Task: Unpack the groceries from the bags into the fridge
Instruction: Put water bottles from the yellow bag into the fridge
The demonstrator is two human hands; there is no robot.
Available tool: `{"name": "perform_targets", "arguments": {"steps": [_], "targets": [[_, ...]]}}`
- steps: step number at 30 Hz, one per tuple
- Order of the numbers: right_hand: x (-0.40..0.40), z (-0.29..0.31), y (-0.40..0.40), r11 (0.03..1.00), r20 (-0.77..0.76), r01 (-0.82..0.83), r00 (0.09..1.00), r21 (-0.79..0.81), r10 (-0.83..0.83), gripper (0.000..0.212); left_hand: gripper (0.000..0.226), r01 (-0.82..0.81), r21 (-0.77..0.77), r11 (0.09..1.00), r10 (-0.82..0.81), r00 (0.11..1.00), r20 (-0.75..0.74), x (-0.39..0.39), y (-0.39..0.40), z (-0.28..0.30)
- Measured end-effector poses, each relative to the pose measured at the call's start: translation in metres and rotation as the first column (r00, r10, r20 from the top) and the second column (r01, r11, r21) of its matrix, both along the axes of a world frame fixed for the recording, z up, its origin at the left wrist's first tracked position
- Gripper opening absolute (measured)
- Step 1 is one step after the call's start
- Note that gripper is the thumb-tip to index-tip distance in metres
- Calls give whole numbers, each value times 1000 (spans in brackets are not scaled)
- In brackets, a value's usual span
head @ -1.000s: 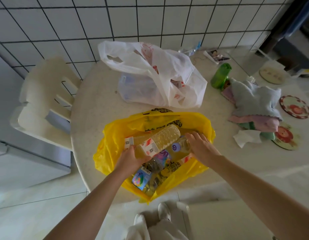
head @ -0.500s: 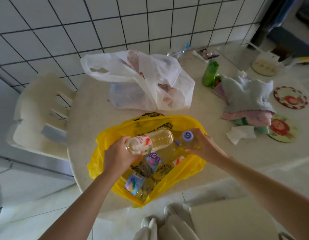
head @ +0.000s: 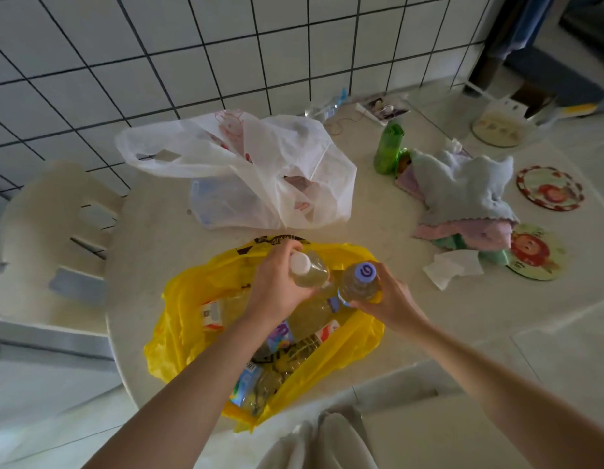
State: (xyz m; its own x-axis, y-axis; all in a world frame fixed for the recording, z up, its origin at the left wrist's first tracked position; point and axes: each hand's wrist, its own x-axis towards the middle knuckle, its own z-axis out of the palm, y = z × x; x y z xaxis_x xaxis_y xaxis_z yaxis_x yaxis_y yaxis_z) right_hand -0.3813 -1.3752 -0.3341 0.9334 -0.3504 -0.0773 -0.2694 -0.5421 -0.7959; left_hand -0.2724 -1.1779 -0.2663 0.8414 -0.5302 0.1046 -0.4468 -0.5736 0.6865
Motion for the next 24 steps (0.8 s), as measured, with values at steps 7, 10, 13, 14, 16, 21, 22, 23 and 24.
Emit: {"name": "perform_targets", "arguments": {"steps": [7, 10, 13, 14, 16, 21, 22, 23, 24], "targets": [[4, -12, -6, 999, 17, 0, 1000, 51, -1, 69, 69, -20, -119, 993, 15, 999, -46, 1, -22, -40], [6, -17, -5, 1000, 26, -9, 1000, 30, 9, 72, 77, -10, -108, 994, -9, 985, -170, 5, -26, -46], [7, -20, -2, 999, 29, -1, 1000, 39, 0, 75, 81, -37, -113, 993, 1, 953, -301, 3, -28, -56], [8, -20, 0, 999, 31, 13, 999, 47, -14, 75, 80, -72, -112, 991, 32, 946, -321, 2, -31, -58], [10, -19, 4, 995, 31, 57, 998, 81, -60, 74, 76, -149, -96, 984, 107, 930, -352, 1, -38, -61], [13, -9, 6, 984, 30, 139, 989, 114, -143, 67, 67, -288, -96, 953, 238, 905, -353, -3, -47, -63], [13, -6, 7, 981, 34, 148, 988, 128, -154, 64, 67, -307, -98, 947, 256, 902, -347, -4, -46, -61], [12, -2, 8, 978, 40, 156, 986, 141, -164, 60, 68, -324, -101, 941, 274, 900, -339, -5, -45, -58], [12, 2, 8, 976, 56, 159, 984, 146, -168, 58, 68, -344, -108, 933, 291, 895, -337, -6, -44, -54]]}}
